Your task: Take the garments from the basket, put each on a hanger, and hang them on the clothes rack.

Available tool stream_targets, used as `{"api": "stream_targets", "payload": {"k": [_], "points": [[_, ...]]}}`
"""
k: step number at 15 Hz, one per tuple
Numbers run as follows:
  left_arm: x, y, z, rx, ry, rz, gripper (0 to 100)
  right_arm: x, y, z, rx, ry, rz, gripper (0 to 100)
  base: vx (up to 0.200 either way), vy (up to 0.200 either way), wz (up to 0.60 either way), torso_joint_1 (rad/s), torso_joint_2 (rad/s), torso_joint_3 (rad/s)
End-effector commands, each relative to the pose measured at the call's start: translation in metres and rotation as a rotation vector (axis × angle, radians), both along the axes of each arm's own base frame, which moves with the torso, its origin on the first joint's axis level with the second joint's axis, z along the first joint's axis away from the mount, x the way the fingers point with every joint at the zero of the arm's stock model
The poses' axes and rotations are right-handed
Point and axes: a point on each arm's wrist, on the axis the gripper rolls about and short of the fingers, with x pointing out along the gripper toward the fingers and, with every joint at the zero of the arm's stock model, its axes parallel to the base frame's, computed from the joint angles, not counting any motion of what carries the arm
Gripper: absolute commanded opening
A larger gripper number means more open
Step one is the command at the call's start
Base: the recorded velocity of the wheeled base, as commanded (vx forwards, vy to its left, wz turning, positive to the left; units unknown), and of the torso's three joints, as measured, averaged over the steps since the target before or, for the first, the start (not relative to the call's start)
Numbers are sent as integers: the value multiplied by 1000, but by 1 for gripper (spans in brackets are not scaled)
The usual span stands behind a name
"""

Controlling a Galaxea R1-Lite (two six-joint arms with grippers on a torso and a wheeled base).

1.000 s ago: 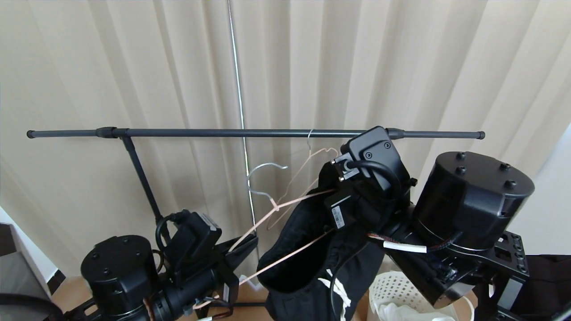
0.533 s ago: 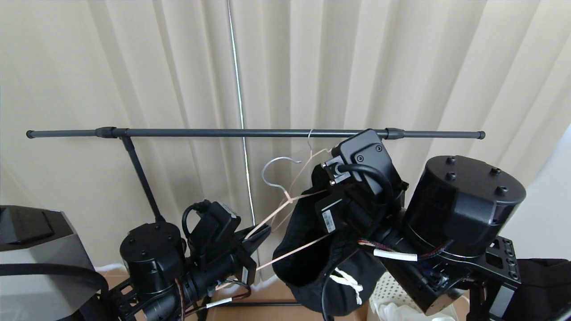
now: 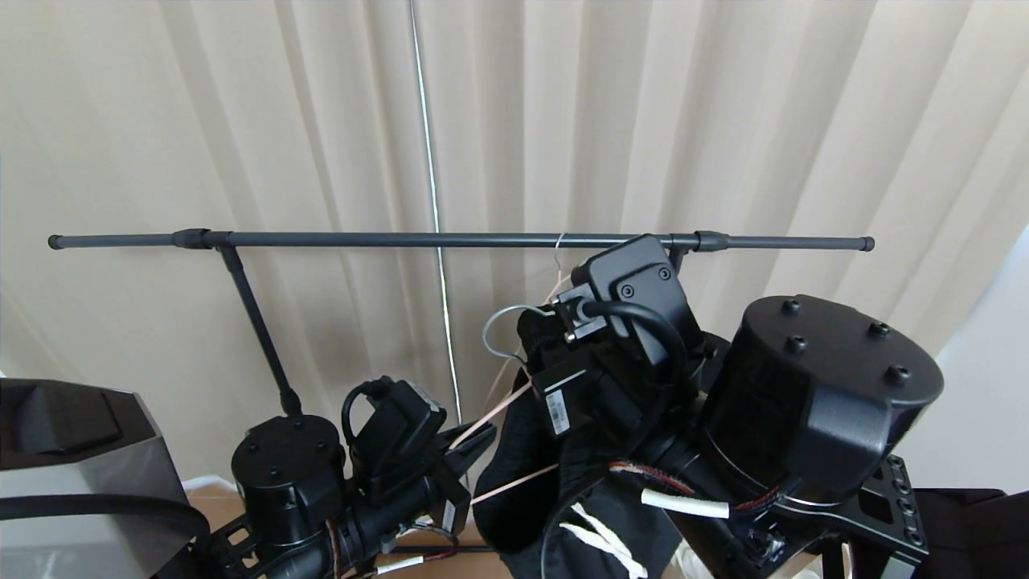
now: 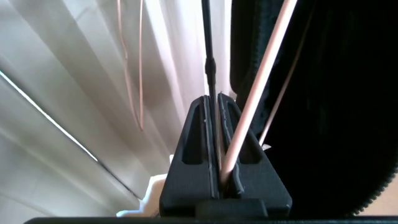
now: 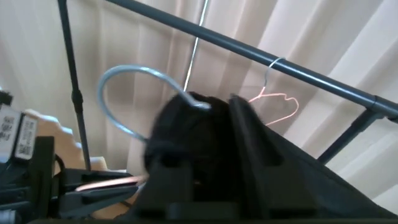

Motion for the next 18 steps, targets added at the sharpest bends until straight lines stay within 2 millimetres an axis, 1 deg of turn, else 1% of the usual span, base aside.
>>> {"api": "stream_targets", "payload": {"k": [1,2,4,6,8,10,13,16,18], "points": [[-1,1,1,-1,-1,0,0,9,-13,4,13,-7,-51,100,0,0,0,0,0,0],[-2,3,4,-6,-6,3,0,12,-32,15,36,-24,-93,100,0,0,0,0,0,0],[-3,4,6,-12,-13,4,0,10,-44,24,60,-41,-108,100,0,0,0,0,0,0],[-2,3,9,-18,-24,4,0,11,-41,18,43,-29,-107,100,0,0,0,0,0,0],[-5,3,8,-14,-20,-2,0,18,-29,11,25,-20,-104,100,0,0,0,0,0,0],[-6,3,11,-20,-29,-4,0,25,-19,-1,0,-3,-105,100,0,0,0,0,0,0],[-7,3,12,-22,-31,-8,0,30,-13,-13,-31,18,-107,100,0,0,0,0,0,0],[-6,4,13,-26,-32,0,0,27,-11,-14,-32,19,-96,100,0,0,0,0,0,0],[-2,5,14,-32,-38,49,0,25,-13,-12,-30,17,-96,100,0,0,0,0,0,0]]}}
